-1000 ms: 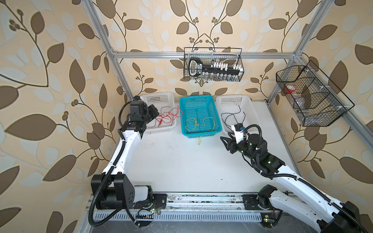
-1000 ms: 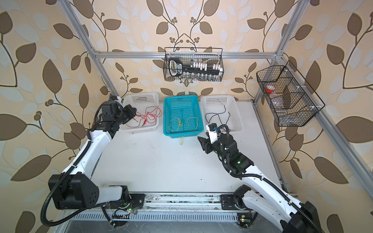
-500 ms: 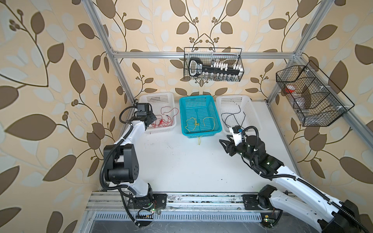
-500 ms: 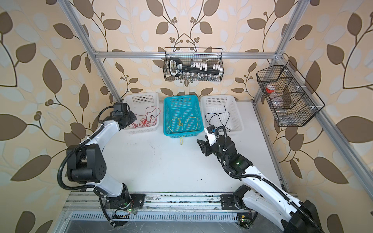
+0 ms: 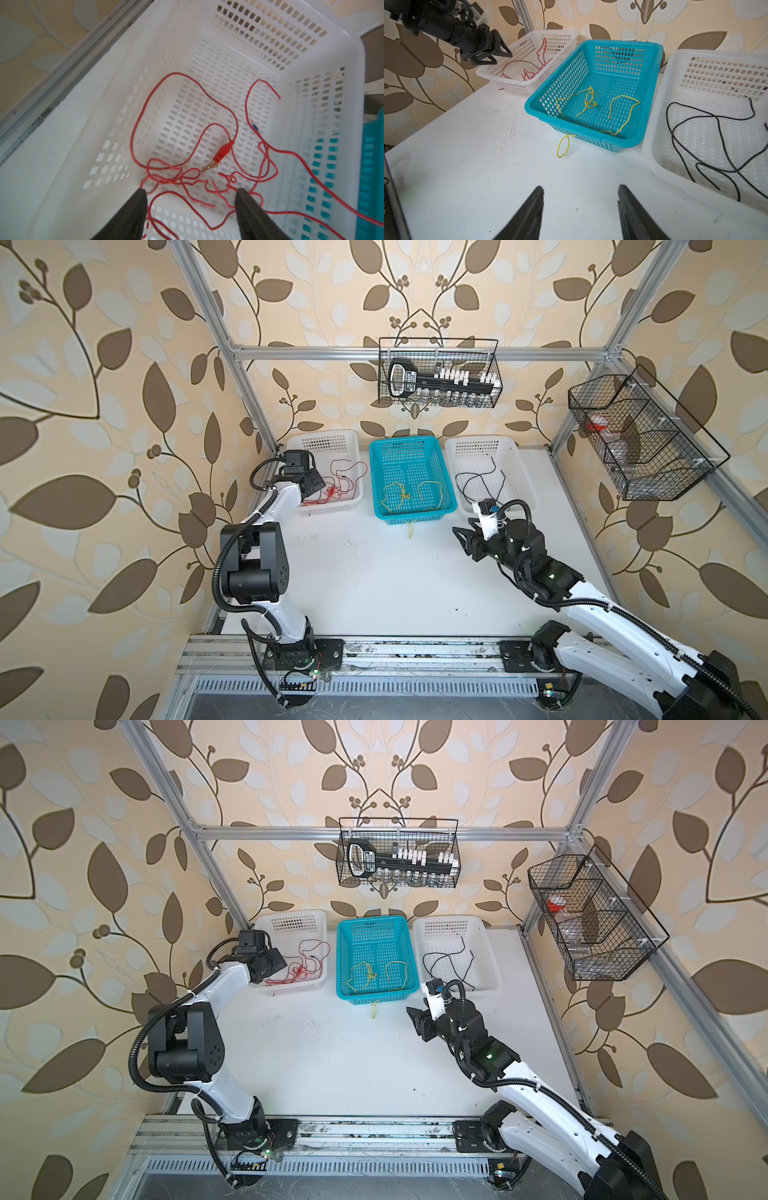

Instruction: Untangle the cables

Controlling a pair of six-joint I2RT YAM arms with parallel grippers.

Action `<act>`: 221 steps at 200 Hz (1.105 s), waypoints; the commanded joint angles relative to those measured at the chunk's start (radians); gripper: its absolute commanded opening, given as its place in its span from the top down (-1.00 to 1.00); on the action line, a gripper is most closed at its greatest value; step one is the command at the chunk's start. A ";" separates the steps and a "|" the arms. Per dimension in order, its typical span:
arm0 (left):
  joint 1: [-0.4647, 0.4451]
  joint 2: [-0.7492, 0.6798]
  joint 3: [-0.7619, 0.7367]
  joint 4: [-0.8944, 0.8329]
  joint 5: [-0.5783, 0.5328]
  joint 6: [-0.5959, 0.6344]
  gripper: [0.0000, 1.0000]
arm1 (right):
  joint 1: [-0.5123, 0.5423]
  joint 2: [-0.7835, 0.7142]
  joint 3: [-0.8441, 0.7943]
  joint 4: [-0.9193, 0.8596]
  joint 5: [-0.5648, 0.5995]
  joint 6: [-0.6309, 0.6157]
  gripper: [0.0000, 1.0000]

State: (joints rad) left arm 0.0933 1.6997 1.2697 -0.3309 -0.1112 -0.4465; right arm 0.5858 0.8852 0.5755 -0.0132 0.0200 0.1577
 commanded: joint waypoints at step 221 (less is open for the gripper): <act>-0.254 -0.422 -0.732 0.698 -0.472 0.277 -0.98 | -0.590 0.175 -0.396 0.729 0.258 -0.037 -1.00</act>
State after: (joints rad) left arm -0.1749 1.2480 0.5720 0.1635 -0.5625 -0.2539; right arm -0.0029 0.9852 0.2264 0.4362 0.2695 0.1501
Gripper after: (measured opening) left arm 0.990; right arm 0.998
